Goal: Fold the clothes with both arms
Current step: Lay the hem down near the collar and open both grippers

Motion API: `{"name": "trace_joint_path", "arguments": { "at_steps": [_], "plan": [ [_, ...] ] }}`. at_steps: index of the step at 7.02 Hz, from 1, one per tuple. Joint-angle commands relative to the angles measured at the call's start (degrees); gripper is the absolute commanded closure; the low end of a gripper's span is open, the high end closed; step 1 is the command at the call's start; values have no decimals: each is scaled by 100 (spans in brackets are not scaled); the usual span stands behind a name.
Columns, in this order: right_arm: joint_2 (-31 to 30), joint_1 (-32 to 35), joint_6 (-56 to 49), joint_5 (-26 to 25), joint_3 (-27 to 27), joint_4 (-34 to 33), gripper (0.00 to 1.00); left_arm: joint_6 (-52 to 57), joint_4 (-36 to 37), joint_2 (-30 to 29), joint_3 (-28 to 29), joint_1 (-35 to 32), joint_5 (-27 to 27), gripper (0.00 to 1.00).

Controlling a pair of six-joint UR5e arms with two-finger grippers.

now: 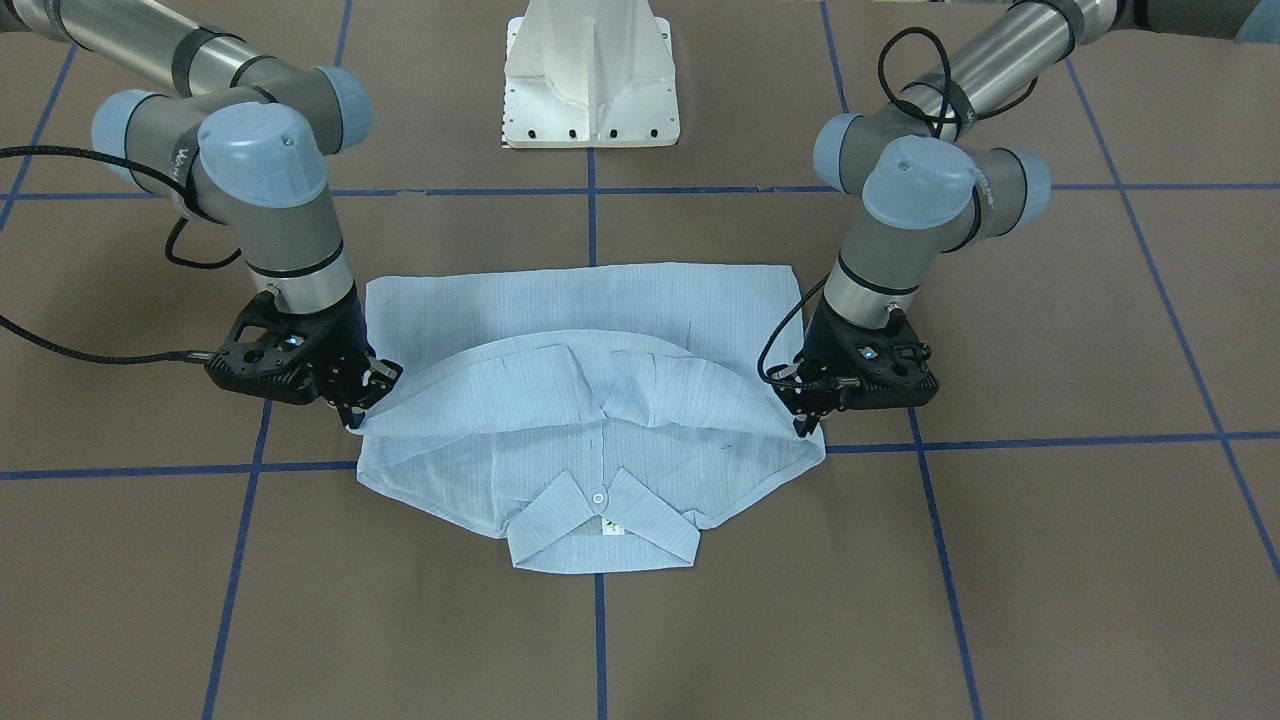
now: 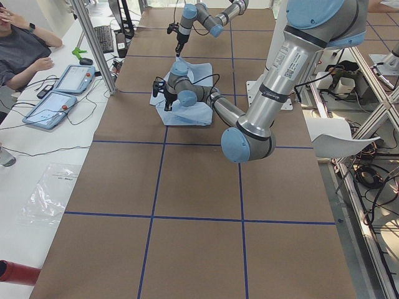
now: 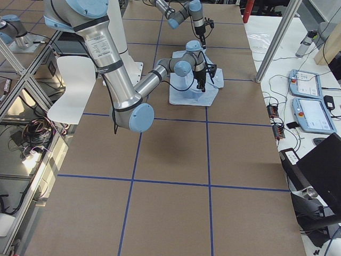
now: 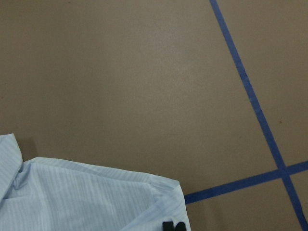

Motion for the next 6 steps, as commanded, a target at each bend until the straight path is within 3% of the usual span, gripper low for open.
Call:
{"name": "trace_joint_path", "arguments": {
  "at_steps": [1,4,5,6],
  "plan": [
    [7,125,-150,8,-35,7,100,223,-14,-37,88,-123,-8,100],
    [7,-67,-123,-10,-245,33,100,223,-23,-2,97,-123,-26,100],
    [7,-129,-115,-10,-359,190,71,214,-75,24,97,-114,-26,93],
    [16,-156,-141,-53,-447,287,1,397,-363,146,123,-97,-34,1]
  ]
}}
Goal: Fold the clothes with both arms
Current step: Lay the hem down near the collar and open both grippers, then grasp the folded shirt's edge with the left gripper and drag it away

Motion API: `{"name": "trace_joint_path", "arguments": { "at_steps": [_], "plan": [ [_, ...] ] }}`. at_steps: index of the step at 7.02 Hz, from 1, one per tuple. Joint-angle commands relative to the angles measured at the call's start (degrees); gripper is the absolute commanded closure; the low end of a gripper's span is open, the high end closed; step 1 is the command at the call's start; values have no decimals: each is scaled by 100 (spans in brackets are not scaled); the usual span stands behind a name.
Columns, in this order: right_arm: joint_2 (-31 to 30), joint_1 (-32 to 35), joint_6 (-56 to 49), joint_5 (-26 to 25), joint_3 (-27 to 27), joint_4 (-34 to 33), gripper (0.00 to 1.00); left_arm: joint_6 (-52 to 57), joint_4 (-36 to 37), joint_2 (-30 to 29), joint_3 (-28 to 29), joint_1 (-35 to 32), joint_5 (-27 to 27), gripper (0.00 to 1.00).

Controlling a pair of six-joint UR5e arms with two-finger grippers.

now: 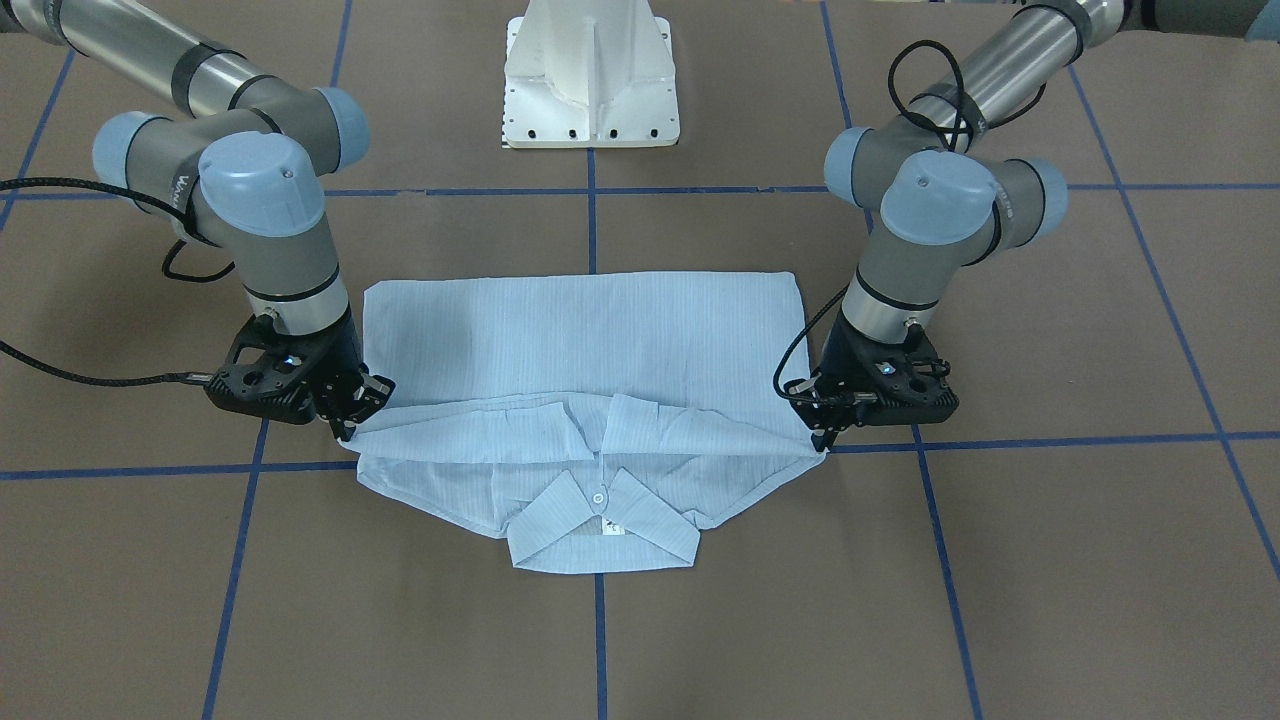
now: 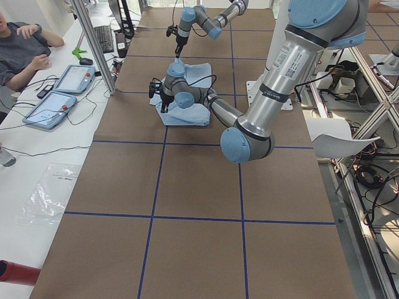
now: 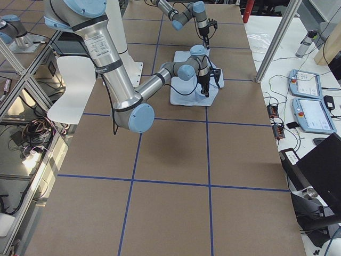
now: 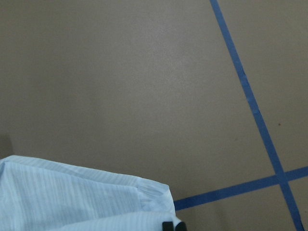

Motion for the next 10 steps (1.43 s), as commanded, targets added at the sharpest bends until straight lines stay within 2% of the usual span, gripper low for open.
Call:
{"name": "trace_joint_path", "arguments": {
  "at_steps": [1,2,3,4,6,7,9,10],
  "plan": [
    [-1,-18,-59,9,-82,117,0,691,-363,189,-25,-10,-42,0],
    [7,121,-338,131,-64,56,0,871,-382,225,-34,-45,-321,0],
    [-19,349,-707,472,-55,56,0,1151,-365,329,-121,-132,-890,0],
    [-45,403,-832,562,-64,56,0,1145,-373,835,-513,-72,-948,0],
    [-28,404,-842,563,-64,91,0,744,-364,1383,-1183,172,-1158,0],
    [-28,404,-842,563,-64,108,0,314,-364,1585,-1420,583,-1046,0],
    [-19,387,-833,555,-64,117,0,-504,-356,1605,-1414,1252,-451,1],
    [-19,386,-833,555,-64,126,0,-786,-356,1596,-1405,1360,-412,16]
  ]
}}
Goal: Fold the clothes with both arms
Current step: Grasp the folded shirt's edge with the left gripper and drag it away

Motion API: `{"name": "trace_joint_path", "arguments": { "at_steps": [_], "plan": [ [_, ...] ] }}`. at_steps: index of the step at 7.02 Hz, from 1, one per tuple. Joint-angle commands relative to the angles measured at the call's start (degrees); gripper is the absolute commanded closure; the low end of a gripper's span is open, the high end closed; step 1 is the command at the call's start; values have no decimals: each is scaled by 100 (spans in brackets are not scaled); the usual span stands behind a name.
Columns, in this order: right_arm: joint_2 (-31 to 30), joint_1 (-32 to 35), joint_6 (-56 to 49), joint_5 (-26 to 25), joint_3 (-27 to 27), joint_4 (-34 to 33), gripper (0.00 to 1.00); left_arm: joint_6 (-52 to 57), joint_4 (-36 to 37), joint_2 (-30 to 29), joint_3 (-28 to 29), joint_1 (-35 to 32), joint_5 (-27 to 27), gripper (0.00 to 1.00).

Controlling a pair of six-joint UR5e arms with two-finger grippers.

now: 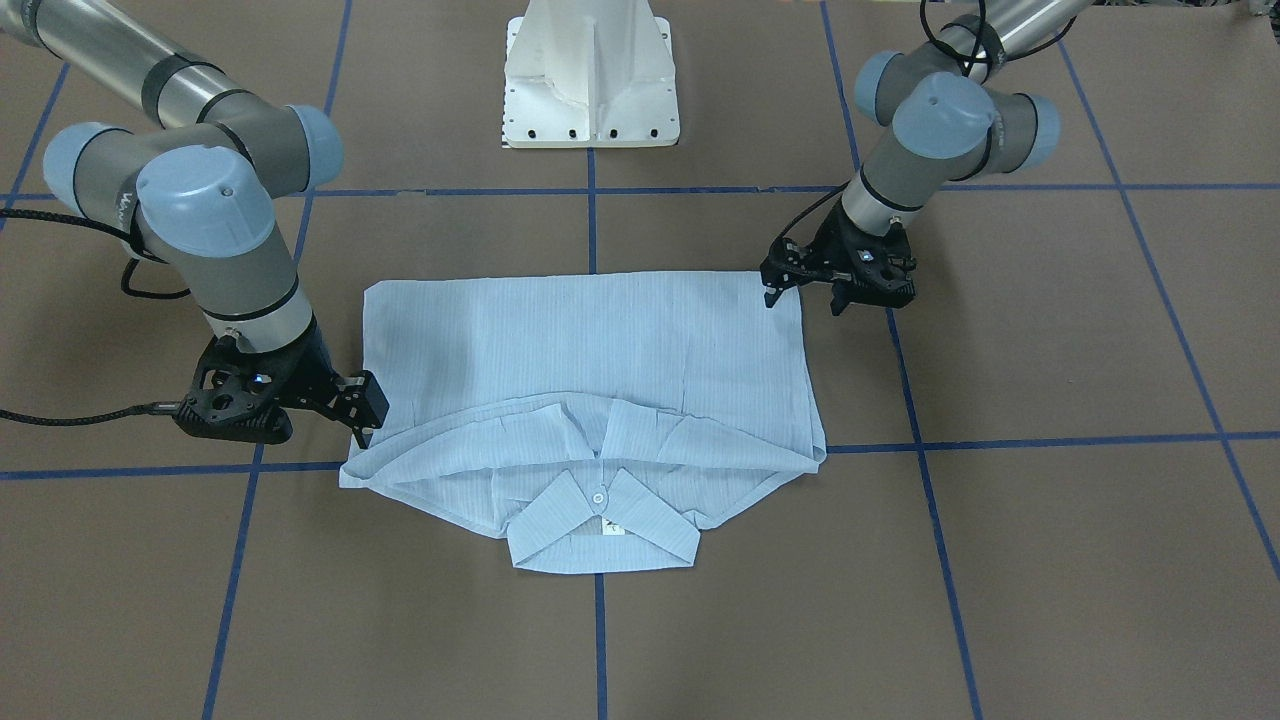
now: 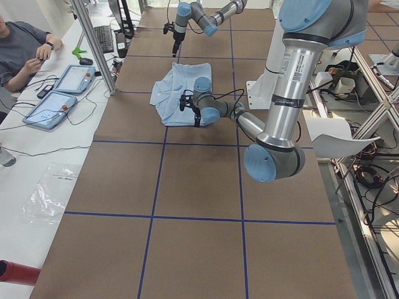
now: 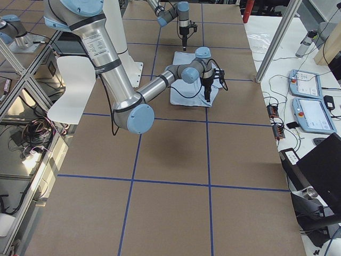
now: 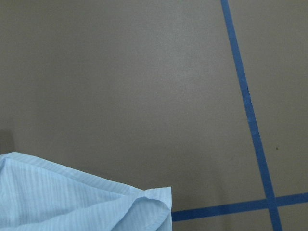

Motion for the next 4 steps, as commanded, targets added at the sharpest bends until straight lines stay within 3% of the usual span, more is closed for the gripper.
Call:
{"name": "trace_joint_path", "arguments": {
  "at_steps": [1,4],
  "plan": [
    [2,-5,1,-3,9,11,0,-411,1,9,-2,264,170,35],
    [11,-5,1,-20,0,11,0,-429,10,0,-37,421,126,91]
  ]
}}
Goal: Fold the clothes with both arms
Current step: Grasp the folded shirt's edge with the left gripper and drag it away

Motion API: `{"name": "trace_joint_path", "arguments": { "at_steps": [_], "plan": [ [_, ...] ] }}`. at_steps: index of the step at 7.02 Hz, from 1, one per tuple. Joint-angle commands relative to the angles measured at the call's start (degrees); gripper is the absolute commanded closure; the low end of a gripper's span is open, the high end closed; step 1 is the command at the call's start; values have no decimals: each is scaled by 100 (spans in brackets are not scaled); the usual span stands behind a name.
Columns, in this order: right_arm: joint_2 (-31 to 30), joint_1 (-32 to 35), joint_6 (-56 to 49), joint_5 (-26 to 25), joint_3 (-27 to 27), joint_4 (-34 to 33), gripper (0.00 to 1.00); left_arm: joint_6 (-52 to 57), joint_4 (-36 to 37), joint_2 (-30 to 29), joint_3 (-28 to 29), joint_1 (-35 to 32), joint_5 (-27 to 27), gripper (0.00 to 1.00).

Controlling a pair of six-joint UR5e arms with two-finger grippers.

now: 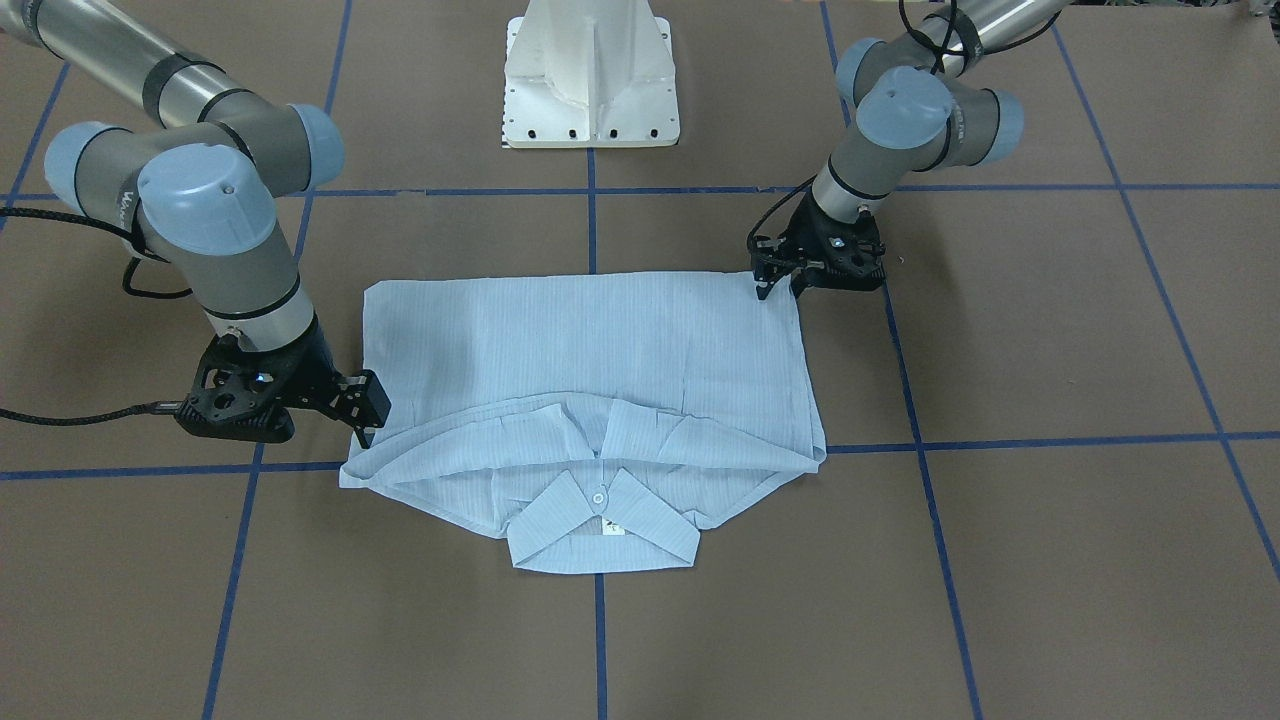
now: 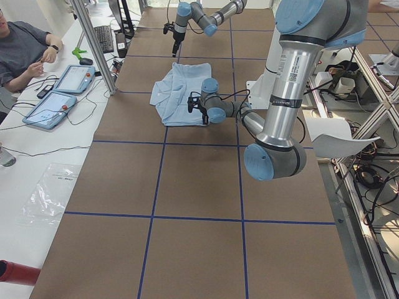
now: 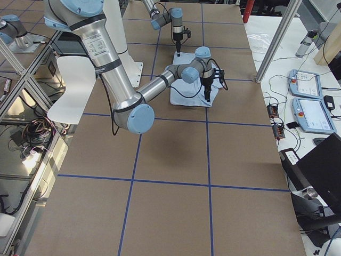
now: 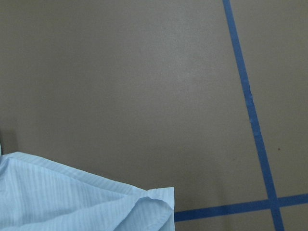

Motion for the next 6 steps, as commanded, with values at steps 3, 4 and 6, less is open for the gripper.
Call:
{"name": "trace_joint_path", "arguments": {
  "at_steps": [3,4,6],
  "plan": [
    [2,-35,9,-10,-7,0,0,21,108,653,-702,84,-16,100],
    [2,-70,18,-18,-16,9,0,500,126,1006,-871,-125,-7,100],
    [28,-123,105,-18,2,18,0,1816,205,1106,-480,-1123,36,100]
  ]
}}
